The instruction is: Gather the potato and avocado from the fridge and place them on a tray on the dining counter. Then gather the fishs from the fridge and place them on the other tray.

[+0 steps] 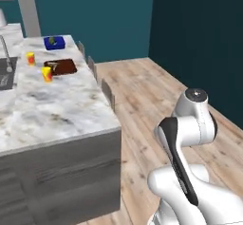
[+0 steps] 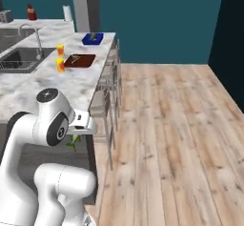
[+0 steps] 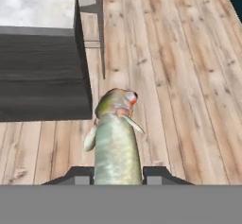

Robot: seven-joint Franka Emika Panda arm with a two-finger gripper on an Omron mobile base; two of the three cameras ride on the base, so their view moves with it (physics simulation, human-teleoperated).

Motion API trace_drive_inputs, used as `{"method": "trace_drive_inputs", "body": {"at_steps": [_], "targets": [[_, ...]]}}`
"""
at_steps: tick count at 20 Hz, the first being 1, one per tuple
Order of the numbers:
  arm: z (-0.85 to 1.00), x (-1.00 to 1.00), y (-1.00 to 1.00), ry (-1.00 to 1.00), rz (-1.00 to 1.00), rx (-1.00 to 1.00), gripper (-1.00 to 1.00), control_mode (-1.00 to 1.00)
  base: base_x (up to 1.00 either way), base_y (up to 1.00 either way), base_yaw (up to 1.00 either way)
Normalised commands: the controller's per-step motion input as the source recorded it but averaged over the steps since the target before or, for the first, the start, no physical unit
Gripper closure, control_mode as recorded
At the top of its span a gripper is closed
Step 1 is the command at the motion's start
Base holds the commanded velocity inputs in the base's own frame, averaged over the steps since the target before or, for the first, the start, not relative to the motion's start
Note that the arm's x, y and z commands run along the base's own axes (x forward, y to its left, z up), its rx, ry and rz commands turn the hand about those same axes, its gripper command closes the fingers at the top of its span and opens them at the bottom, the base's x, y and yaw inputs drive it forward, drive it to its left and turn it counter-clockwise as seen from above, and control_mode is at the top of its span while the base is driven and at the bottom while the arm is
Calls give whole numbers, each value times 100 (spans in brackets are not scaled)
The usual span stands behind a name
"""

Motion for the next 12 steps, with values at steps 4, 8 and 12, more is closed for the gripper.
{"method": "trace_drive_inputs", "body": {"at_steps": [4, 8, 12], "targets": [[0, 0, 0, 0, 0, 0, 100, 100, 47, -90, 48], [0, 0, 0, 0, 0, 0, 100, 100, 74, -81, 50], [0, 0, 0, 0, 0, 0, 100, 100, 84, -75, 52]]}}
